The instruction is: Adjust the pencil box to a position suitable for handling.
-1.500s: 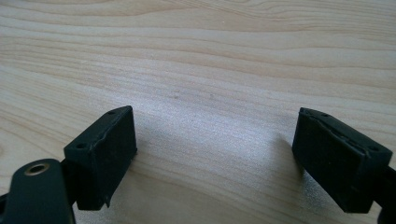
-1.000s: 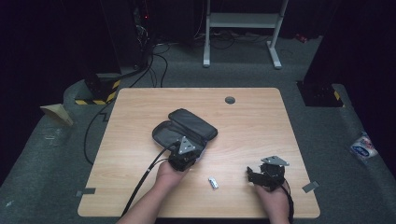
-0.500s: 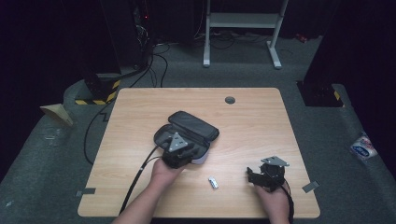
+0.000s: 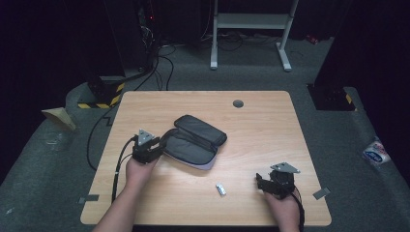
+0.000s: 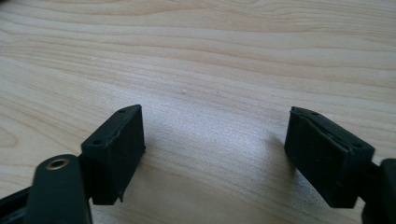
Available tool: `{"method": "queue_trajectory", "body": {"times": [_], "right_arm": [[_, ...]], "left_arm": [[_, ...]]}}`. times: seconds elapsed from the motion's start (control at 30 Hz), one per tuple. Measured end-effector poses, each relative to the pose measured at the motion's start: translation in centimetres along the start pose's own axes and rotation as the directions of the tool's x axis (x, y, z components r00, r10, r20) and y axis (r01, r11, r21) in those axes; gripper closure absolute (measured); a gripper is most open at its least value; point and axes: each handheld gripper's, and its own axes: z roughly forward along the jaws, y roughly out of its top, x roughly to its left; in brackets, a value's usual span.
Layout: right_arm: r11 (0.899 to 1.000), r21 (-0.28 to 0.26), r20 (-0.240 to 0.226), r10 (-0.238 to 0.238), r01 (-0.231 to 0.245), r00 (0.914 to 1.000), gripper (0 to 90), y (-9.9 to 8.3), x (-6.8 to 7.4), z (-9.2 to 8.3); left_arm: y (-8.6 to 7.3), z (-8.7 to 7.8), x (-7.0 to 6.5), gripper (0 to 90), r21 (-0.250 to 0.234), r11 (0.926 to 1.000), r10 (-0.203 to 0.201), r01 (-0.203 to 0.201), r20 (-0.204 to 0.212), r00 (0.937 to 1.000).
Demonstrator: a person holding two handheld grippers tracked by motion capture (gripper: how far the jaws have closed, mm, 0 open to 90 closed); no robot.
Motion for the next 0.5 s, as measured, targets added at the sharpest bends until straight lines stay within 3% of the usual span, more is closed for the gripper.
{"method": "queue_trajectory", "body": {"times": [0.1,0.13,0.2,0.33,0.5], "right_arm": [[1.0,-0.01,0.0,-0.007,0.007,1.0,25.6,-0.1,-0.1,-0.1],[1.0,-0.021,0.012,0.004,-0.003,0.9999,34.1,-0.2,0.0,-0.3],[1.0,-0.029,0.019,-0.01,0.01,0.9998,38.1,-0.3,0.2,-0.4],[0.999,-0.051,-0.023,-0.01,0.009,0.9997,44.4,-0.1,0.8,-0.8],[0.996,-0.08,-0.06,-0.029,0.024,0.9978,45.9,1.0,2.7,-1.1]], "left_arm": [[-0.3,0.3,0.3,63.5,0.01,0.9998,-0.015,0.014,0.01,0.9998],[-0.5,0.5,0.4,63.6,0.019,0.9994,-0.03,0.029,0.021,0.9993],[-0.7,0.5,0.5,63.6,0.02,0.9988,-0.046,0.045,0.027,0.9986],[-1.0,0.2,0.5,65.0,0.008,0.9978,-0.067,0.066,0.072,0.9952],[-1.5,-0.4,-0.6,64.5,0.0,0.9993,-0.037,0.037,0.129,0.991]]}}
